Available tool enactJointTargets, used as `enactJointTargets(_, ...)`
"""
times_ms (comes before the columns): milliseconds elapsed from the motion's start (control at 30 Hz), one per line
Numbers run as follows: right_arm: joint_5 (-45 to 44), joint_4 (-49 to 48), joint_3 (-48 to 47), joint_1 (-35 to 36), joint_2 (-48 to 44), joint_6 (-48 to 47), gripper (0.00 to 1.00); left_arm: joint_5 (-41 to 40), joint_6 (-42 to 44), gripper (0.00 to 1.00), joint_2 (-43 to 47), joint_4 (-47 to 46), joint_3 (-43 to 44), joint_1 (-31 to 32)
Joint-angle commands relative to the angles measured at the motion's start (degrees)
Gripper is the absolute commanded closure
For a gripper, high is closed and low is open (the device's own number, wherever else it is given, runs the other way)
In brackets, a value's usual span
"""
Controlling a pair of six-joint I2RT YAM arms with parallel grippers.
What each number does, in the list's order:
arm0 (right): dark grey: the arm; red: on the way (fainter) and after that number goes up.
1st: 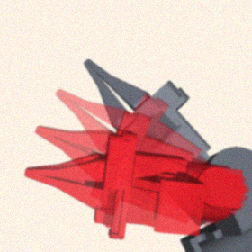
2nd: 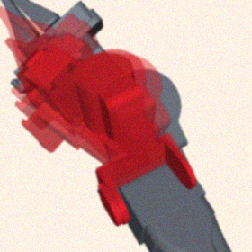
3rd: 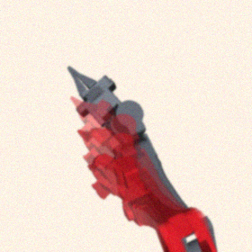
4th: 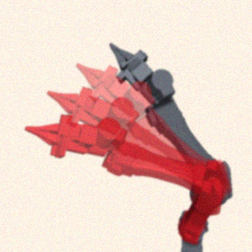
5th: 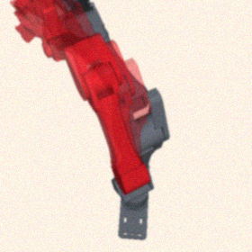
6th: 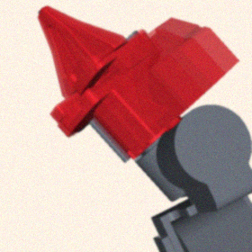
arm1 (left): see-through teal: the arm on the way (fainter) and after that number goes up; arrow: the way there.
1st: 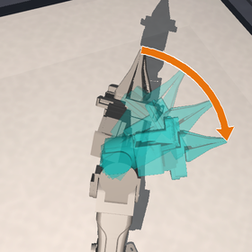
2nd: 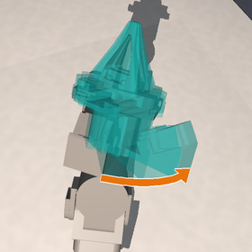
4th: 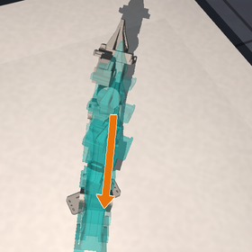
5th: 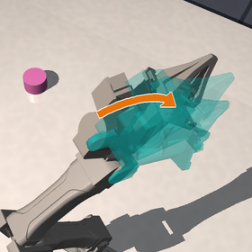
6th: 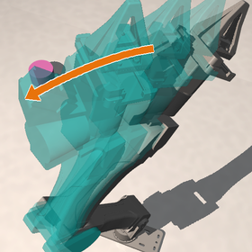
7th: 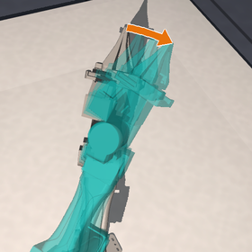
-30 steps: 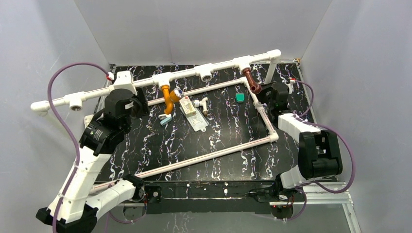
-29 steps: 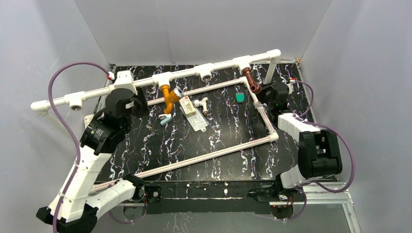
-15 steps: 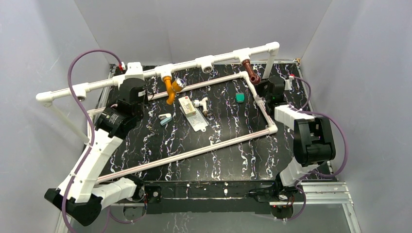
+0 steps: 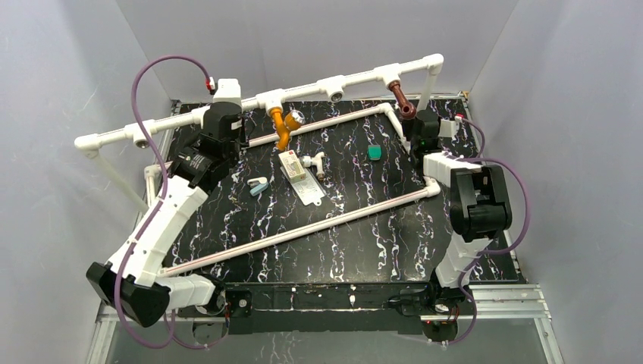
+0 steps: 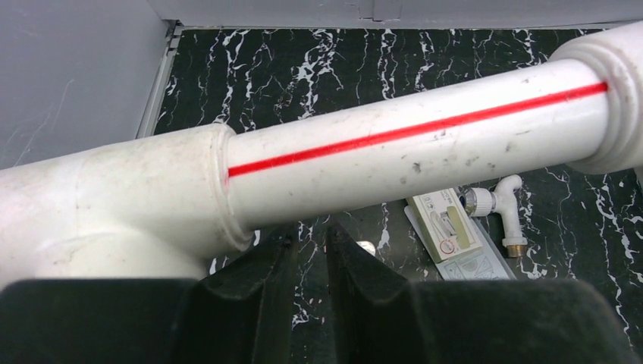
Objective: Install the water faucets
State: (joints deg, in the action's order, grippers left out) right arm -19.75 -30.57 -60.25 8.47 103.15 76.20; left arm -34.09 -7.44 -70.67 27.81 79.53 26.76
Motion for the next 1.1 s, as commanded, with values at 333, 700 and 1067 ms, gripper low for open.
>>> enactJointTargets(333, -9.21, -0.91, -8.65, -12.86, 5.73, -3.43, 0.99, 5.07, 0.41, 0.84, -8.27, -3.63, 6.92, -0.66)
enactJointTargets(700, -2.37, -2.94, -4.03, -16.29, 1.01, -5.78, 0.99, 17.14, 0.15, 0.83, -11.38, -0.86, 12.14, -0.66)
enactJointTargets(1067, 18.27, -5.64, 10.36, -15.44, -15.16, -13.38, 0.95, 19.95, -0.78, 0.70, 0.88, 12.63, 13.93, -0.66)
